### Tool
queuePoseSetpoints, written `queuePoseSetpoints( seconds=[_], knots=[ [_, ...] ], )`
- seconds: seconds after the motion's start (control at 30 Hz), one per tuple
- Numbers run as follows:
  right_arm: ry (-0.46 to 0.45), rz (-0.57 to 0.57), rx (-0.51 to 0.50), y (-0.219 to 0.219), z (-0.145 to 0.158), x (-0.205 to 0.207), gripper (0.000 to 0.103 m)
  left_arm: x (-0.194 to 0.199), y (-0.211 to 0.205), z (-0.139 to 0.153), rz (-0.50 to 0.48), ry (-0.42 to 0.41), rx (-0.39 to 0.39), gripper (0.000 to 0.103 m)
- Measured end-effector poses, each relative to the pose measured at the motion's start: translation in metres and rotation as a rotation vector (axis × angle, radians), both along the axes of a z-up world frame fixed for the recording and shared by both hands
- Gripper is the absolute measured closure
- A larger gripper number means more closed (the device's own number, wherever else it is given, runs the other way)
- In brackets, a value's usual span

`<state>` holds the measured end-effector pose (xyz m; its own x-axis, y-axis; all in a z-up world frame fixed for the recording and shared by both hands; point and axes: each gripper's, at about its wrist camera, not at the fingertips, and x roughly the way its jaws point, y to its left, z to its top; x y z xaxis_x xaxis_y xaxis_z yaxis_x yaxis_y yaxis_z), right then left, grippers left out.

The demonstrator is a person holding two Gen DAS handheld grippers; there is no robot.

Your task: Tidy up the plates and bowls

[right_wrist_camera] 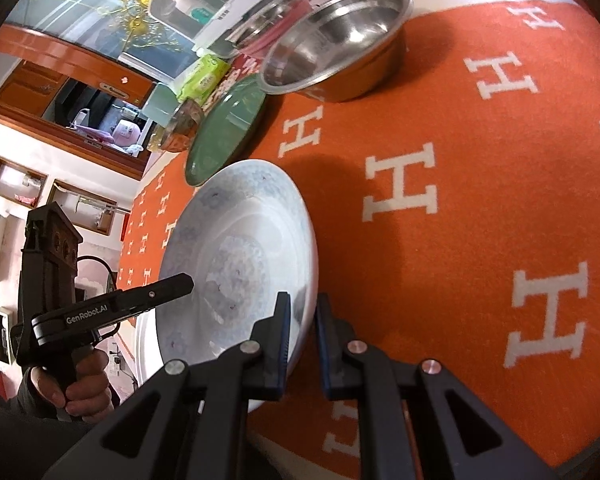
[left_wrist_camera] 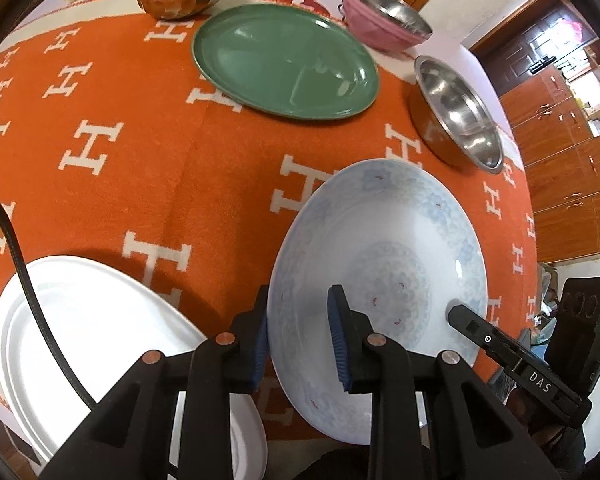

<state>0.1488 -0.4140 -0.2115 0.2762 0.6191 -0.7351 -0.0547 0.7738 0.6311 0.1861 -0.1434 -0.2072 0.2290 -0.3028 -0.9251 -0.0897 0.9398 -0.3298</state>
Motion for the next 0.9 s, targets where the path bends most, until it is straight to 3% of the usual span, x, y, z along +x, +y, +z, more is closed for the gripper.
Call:
queuePoseSetpoints(
  seconds=[0.53, 0.9],
  knots=[
    [-0.126, 0.072, -0.047, 0.021, 0.037, -0.025, 0.091, -0.047, 0.023, 0.045, 0.060, -0.141, -0.032, 0.077],
    [-0.172, 0.113, -0.058, 0.043, 0.052, -0.046, 0.091, -0.082, 0.043, 0.055, 0.109, -0.192, -0.065, 0.077]
  ],
)
